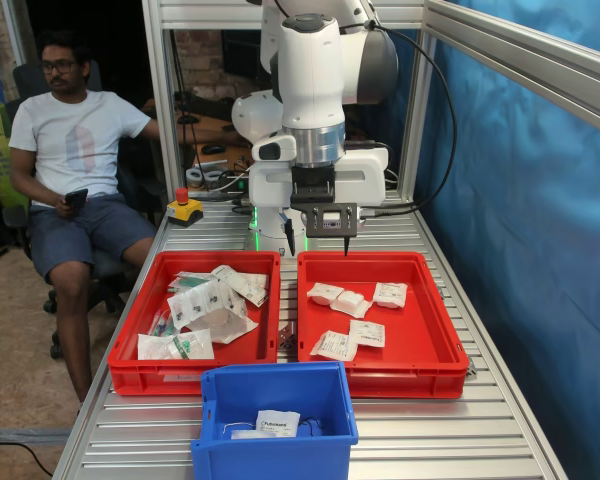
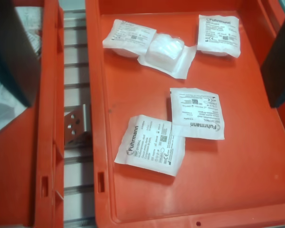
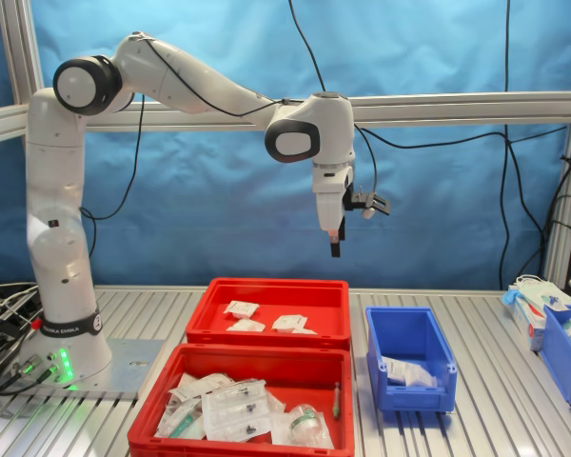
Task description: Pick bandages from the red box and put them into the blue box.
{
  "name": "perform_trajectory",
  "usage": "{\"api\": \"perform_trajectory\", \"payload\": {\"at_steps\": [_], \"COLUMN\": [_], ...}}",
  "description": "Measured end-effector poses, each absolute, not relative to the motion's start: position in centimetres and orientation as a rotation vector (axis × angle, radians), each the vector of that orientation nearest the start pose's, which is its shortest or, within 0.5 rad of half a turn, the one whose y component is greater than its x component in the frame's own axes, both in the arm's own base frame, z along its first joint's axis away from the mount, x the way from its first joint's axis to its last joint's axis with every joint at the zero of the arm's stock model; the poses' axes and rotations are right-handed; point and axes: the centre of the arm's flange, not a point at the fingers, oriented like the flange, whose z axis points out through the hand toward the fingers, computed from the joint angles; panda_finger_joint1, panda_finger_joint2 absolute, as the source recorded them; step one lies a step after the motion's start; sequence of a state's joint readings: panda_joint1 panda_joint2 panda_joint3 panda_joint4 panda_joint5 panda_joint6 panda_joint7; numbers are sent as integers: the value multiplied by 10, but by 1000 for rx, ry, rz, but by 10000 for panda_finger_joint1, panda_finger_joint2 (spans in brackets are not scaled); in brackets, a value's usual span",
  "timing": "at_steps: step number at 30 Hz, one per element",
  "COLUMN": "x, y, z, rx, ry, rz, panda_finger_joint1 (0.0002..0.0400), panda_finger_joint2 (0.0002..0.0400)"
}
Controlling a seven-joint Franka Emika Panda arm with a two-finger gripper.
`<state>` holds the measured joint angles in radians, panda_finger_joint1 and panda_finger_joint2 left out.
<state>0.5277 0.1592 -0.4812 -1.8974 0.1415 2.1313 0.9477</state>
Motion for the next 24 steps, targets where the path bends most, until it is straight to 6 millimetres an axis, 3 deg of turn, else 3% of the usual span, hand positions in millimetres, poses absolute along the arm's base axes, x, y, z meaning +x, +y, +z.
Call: {"api": "perform_trajectory", "payload": {"at_steps": [8, 17, 24], "x": [600, 591, 588], "y": [44, 42, 40], "z": [449, 480, 485], "rx": [-2702, -2671, -2666], "ry": [1376, 1345, 1345], "rz": [-108, -152, -157], "panda_finger_joint1": [400, 400, 400], "panda_finger_joint2": [400, 400, 400]}}
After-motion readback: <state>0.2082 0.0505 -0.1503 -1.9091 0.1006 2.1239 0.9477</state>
